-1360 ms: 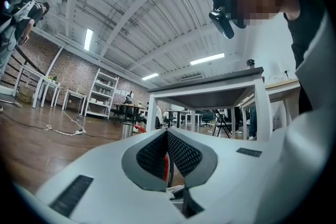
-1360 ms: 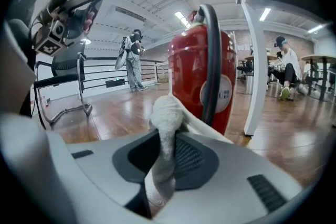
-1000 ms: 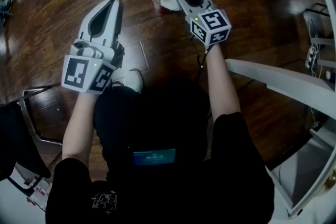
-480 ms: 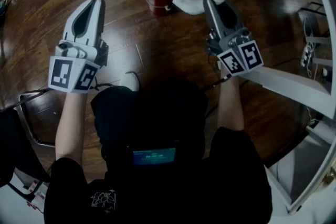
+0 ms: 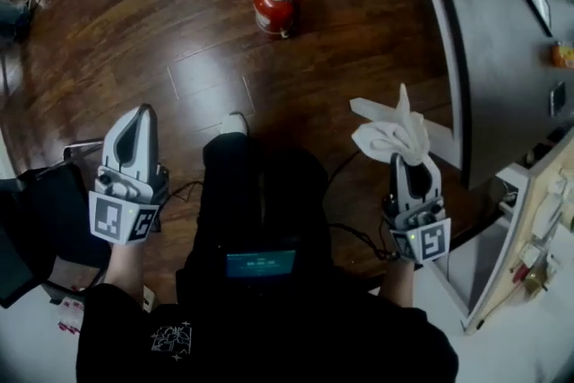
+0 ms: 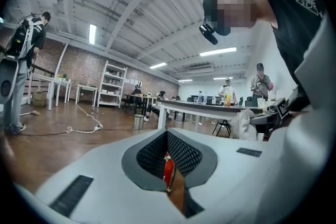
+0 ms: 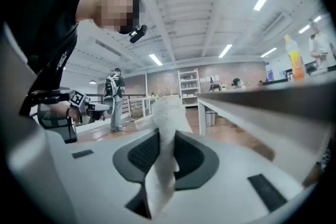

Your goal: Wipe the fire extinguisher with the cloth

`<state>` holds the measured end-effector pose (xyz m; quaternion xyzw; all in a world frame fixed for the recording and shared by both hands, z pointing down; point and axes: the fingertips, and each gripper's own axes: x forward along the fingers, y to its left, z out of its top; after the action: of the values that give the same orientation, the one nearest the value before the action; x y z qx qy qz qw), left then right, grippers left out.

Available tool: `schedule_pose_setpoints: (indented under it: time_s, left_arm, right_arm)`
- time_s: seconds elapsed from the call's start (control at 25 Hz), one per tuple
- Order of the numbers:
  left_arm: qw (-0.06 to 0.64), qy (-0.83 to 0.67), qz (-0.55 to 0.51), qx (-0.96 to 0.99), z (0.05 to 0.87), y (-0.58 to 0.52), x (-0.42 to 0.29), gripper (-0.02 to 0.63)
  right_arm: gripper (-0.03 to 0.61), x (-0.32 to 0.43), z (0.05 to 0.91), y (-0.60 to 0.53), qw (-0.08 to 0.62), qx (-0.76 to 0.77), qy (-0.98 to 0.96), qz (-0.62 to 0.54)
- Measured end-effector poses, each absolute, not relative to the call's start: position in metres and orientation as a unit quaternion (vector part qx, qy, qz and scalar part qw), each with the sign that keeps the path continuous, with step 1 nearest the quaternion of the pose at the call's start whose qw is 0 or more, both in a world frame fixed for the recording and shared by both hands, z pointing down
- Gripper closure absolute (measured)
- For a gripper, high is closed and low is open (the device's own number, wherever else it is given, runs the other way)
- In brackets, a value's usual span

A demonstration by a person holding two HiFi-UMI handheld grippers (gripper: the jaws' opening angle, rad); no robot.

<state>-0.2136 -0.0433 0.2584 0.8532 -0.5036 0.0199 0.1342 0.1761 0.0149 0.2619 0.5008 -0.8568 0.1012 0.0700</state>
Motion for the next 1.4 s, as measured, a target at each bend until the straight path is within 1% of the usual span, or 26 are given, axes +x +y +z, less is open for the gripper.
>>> schedule_pose_setpoints:
  time_s: [0.12,0.28,0.48,0.64,0.76,0.92,1.2,1.4]
  left_arm:
    - [0.155,-0.508,0.020,0.847,0.179,-0.027,-0.210,0.612]
    - [0.154,-0.491,0.008,0.857,0.065,-0.022,-0.184,0.612]
    - [0.145,-0.470,-0.028,0.870,-0.061,-0.017,-0.154,0.612]
    - [0.126,-0.449,-0.042,0.884,-0.126,-0.013,-0.130,0.612]
    - [0.113,-0.438,-0.044,0.891,-0.155,-0.004,-0.109,0.612]
    - [0.095,-0.433,-0.049,0.895,-0.172,0.012,-0.085,0.612]
    - [0.081,-0.447,-0.054,0.889,-0.178,0.052,-0.054,0.612]
    - [0.074,-0.461,-0.047,0.883,-0.174,0.074,-0.035,0.612]
  right_arm:
    - [0.490,0.175,0.170,0.040,0.068,0.505,-0.851,0.128]
    - [0.489,0.173,0.047,0.060,0.068,0.493,-0.856,0.138]
    - [0.489,0.167,-0.112,0.058,-0.003,0.481,-0.871,0.099]
    - [0.489,0.159,-0.192,0.067,-0.043,0.463,-0.882,0.073]
    - [0.489,0.157,-0.217,0.079,-0.051,0.451,-0.889,0.062]
    - [0.489,0.159,-0.224,0.090,-0.068,0.460,-0.884,0.052]
    - [0.489,0.160,-0.220,0.115,-0.073,0.437,-0.895,0.047]
    - [0.489,0.151,-0.192,0.114,-0.057,0.427,-0.901,0.046]
